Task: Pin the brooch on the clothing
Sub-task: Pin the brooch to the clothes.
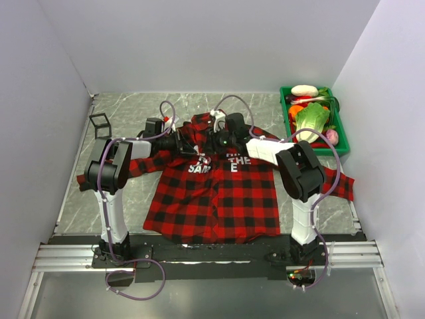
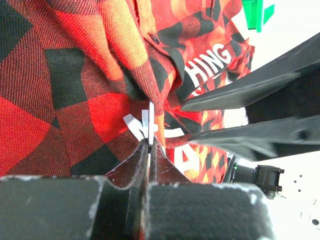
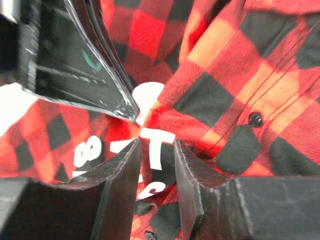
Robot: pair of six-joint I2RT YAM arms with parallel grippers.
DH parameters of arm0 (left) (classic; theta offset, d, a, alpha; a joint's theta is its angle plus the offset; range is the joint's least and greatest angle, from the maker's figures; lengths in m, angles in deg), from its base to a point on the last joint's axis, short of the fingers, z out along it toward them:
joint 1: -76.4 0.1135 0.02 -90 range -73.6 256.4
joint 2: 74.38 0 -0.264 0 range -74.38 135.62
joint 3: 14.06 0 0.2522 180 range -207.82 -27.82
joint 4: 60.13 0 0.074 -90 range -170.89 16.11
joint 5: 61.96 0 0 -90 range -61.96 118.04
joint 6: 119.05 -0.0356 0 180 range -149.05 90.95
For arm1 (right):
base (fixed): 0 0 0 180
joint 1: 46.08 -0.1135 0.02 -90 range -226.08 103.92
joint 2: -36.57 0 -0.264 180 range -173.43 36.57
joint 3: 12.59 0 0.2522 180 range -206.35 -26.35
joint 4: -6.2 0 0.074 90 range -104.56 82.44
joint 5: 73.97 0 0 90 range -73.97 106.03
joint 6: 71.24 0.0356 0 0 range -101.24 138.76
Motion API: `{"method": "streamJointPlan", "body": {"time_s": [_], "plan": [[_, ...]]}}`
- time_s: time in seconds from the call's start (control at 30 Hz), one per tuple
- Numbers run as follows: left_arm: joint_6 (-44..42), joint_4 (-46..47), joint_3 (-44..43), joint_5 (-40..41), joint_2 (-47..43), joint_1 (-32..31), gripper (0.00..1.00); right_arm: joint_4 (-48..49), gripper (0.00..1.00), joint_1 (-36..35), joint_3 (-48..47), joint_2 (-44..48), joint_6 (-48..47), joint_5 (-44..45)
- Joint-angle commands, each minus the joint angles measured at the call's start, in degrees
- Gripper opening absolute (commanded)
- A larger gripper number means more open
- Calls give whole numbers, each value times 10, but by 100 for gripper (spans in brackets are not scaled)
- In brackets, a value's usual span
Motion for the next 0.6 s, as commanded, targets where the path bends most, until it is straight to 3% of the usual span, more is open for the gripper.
{"method": "streamJointPlan", "body": {"time_s": [0.0, 0.57], "plan": [[-3, 19, -3, -17, -29, 2, 1, 41, 40, 19, -5, 27, 39, -19], [-14, 2, -9, 4, -30, -3, 1, 12, 26, 7, -69, -34, 63, -3]]}}
